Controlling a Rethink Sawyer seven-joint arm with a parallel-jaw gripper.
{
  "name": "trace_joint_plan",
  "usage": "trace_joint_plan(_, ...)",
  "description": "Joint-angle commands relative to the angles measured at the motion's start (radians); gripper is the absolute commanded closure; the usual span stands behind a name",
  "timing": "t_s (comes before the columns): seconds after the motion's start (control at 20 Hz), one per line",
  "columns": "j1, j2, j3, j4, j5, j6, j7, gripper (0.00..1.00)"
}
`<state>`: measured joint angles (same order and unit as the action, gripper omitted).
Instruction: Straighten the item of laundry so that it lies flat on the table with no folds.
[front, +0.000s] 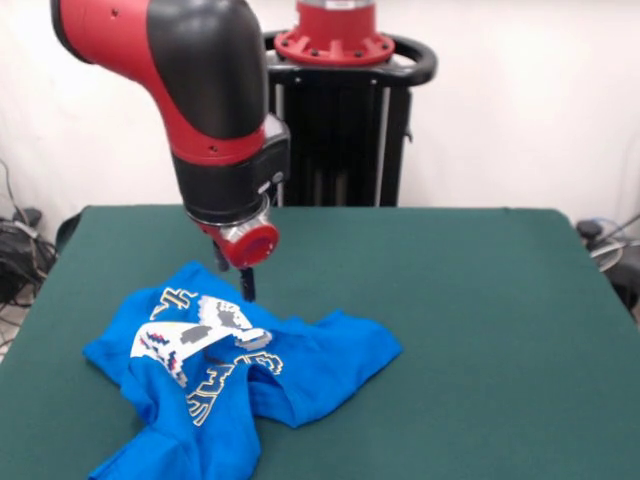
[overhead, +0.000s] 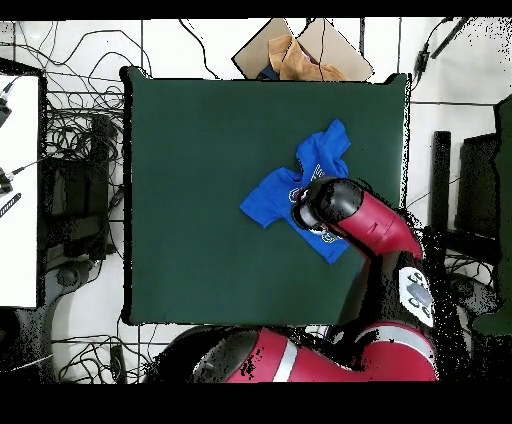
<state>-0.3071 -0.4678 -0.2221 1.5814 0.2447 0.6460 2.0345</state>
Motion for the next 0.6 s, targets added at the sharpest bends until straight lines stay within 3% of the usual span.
trace_joint_plan(0.05,0.034,0.046,0.120,0.097,0.094,-0.088,0.244,0.00)
trace_joint_plan(0.6,0.061,0.109,0.178,0.141,0.226,-0.273,0.282,0.00)
